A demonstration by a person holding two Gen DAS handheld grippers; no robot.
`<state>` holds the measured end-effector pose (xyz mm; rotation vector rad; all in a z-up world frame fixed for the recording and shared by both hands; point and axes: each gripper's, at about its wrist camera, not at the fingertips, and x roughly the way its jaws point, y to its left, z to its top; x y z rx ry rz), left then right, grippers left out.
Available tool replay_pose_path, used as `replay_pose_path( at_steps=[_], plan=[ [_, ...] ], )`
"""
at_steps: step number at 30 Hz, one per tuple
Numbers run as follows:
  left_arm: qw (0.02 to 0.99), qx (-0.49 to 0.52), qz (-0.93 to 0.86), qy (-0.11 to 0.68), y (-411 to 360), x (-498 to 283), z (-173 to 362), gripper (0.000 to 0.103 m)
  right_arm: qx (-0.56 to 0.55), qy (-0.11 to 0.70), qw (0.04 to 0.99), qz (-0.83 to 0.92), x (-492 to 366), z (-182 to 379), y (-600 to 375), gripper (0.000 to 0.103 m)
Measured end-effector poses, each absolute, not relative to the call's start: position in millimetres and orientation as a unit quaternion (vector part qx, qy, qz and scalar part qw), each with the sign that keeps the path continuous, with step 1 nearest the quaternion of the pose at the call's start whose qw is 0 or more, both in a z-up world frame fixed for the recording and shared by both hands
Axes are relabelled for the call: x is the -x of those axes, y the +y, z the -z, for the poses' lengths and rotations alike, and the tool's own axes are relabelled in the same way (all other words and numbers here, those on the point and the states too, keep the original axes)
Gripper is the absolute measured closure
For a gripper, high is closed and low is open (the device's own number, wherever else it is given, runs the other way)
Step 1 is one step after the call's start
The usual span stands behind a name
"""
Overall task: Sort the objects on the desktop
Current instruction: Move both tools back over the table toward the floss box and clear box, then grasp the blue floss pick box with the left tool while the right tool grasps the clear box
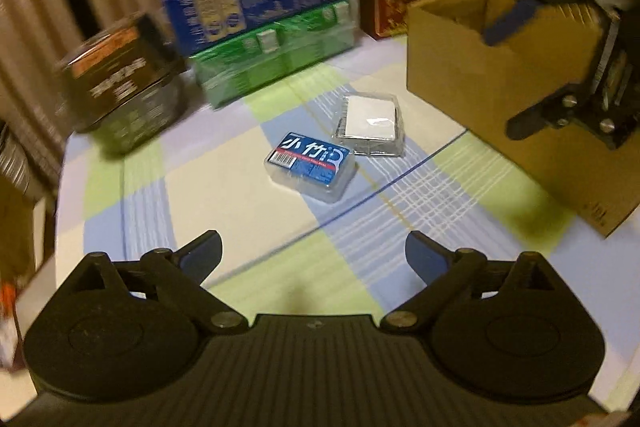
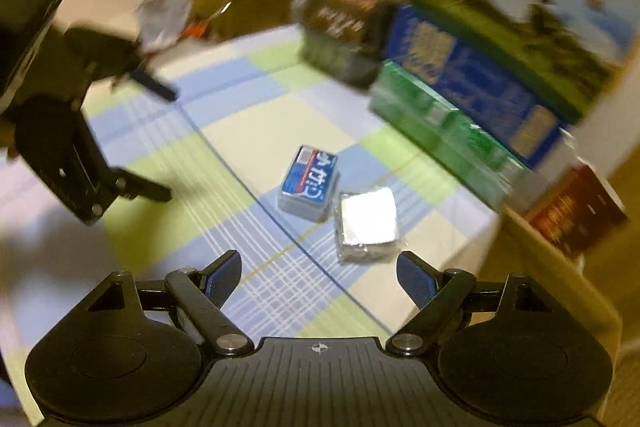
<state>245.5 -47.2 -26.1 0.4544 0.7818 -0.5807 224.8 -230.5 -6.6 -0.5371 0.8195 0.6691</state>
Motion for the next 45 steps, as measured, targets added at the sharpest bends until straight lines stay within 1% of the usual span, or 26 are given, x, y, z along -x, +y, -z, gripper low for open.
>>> replay_pose_path(
  at_steps=[5,8,10,12,18,24,28,30,31,33,34,35,38,39,45],
  plan=[
    [0.83,-0.265,0.316,0.376,-57,-287,54,0.002,0.313,0.418,0.79,-0.322,-278,35,-210,0.02],
    [0.822,-0.267,0.331,0.379,-61,-311,67,0.002,0.316,0.444,0.777,-0.317,-309,49,-205,0.019],
    [0.817,-0.267,0.34,0.381,-67,-327,71,0.002,0.322,0.454,0.767,-0.318,-324,56,-200,0.013],
    [0.813,-0.262,0.356,0.379,-71,-342,74,0.002,0.332,0.462,0.756,-0.322,-337,63,-195,0.011],
    [0.804,-0.257,0.376,0.382,-86,-375,82,0.002,0.357,0.483,0.73,-0.328,-361,86,-183,0.011],
    [0.785,-0.292,0.395,0.377,-100,-385,101,0.002,0.374,0.51,0.704,-0.324,-373,107,-177,0.011],
    [0.784,-0.29,0.407,0.37,-103,-391,105,0.002,0.373,0.513,0.703,-0.321,-380,108,-174,0.011],
    [0.782,-0.291,0.409,0.369,-105,-393,106,0.004,0.371,0.52,0.701,-0.317,-385,113,-174,0.011],
    [0.78,-0.292,0.411,0.37,-105,-394,107,0.008,0.371,0.522,0.699,-0.319,-386,115,-173,0.011],
    [0.78,-0.285,0.413,0.374,-104,-396,107,0.012,0.37,0.524,0.697,-0.321,-387,119,-171,0.011],
    [0.78,-0.279,0.416,0.375,-103,-396,107,0.017,0.368,0.525,0.696,-0.323,-388,120,-170,0.011],
    [0.781,-0.275,0.416,0.375,-102,-394,106,0.017,0.365,0.526,0.697,-0.322,-388,122,-170,0.011],
    [0.785,-0.271,0.413,0.375,-94,-389,106,0.017,0.35,0.532,0.701,-0.321,-389,123,-170,0.029],
    [0.786,-0.268,0.41,0.376,-90,-387,106,0.017,0.34,0.532,0.707,-0.319,-390,120,-171,0.043],
    [0.793,-0.261,0.389,0.388,-72,-363,104,0.018,0.331,0.541,0.708,-0.31,-381,110,-174,0.045]
  ],
)
